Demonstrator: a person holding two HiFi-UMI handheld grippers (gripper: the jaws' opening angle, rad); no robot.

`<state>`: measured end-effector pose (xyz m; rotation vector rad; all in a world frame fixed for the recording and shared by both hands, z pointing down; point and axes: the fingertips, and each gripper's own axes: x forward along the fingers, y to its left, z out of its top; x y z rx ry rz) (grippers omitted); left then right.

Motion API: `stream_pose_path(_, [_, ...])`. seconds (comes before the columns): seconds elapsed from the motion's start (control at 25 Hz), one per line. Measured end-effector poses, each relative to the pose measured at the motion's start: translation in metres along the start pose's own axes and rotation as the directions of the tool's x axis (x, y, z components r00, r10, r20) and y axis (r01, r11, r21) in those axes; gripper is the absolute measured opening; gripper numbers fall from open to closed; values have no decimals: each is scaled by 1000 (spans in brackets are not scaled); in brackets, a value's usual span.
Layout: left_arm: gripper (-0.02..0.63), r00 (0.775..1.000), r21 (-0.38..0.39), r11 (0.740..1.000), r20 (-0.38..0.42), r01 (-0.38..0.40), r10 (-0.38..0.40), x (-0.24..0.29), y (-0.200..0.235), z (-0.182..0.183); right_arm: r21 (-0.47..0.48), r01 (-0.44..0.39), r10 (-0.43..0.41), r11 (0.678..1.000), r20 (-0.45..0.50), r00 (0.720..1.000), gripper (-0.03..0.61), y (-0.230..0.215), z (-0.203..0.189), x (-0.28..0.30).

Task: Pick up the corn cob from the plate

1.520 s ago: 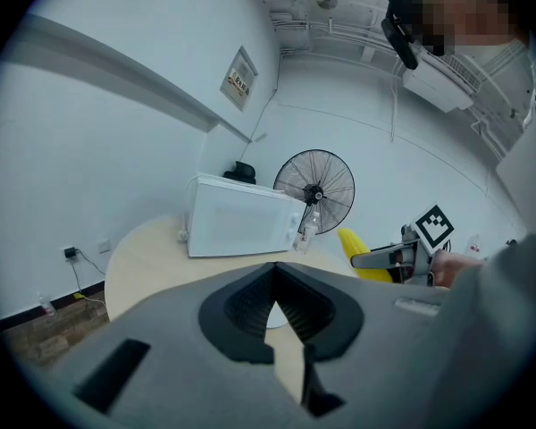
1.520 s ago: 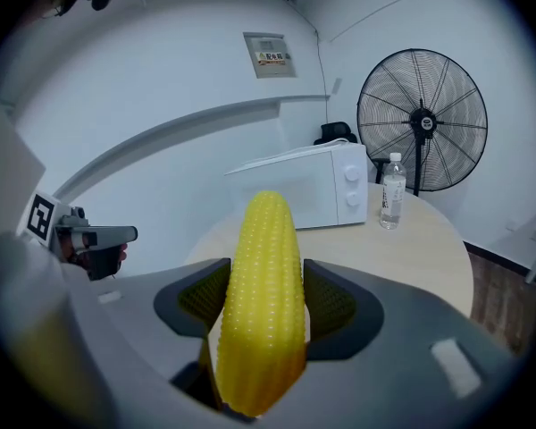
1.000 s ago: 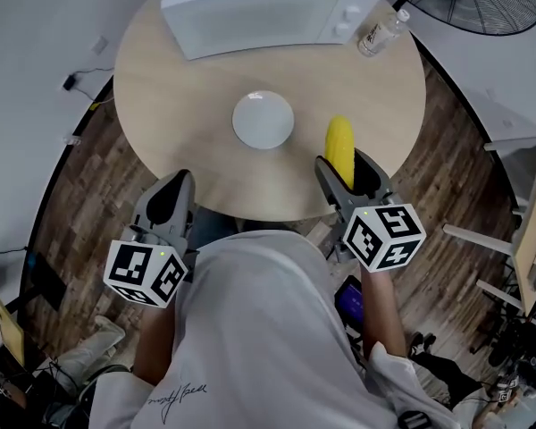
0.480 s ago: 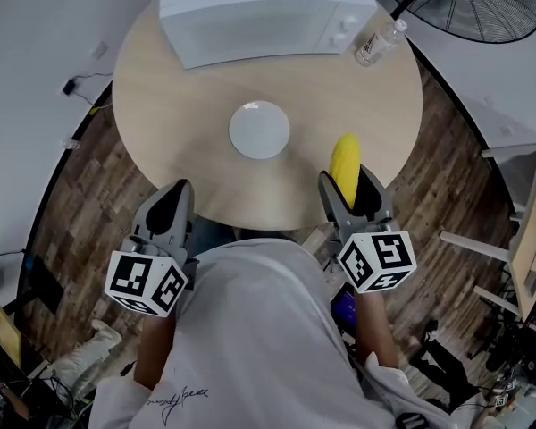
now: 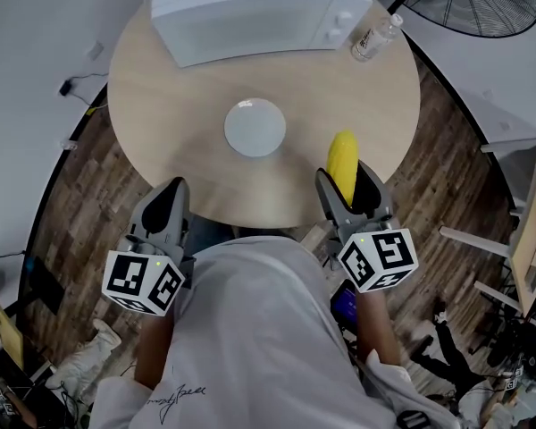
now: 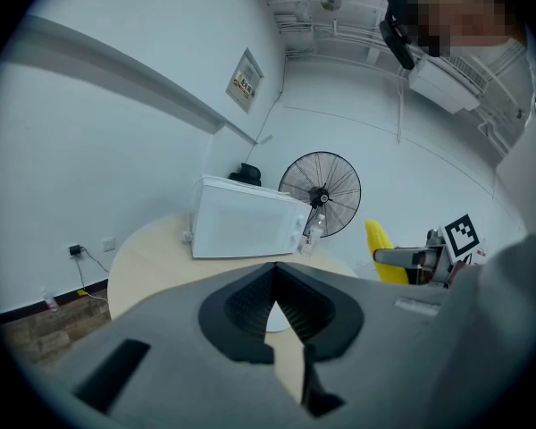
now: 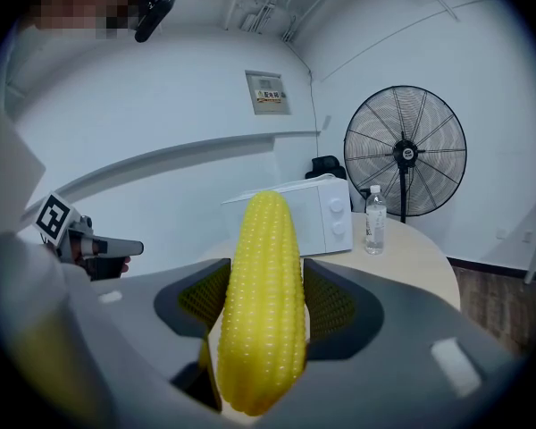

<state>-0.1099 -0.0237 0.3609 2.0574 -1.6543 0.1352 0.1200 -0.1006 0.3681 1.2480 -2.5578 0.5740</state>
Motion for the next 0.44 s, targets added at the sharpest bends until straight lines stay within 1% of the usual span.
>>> stream_pose_path(0.44, [-3, 1000, 6, 1000, -16, 10, -10, -3, -1, -1, 7, -7, 7, 1000, 2, 1000, 268, 5, 2, 2])
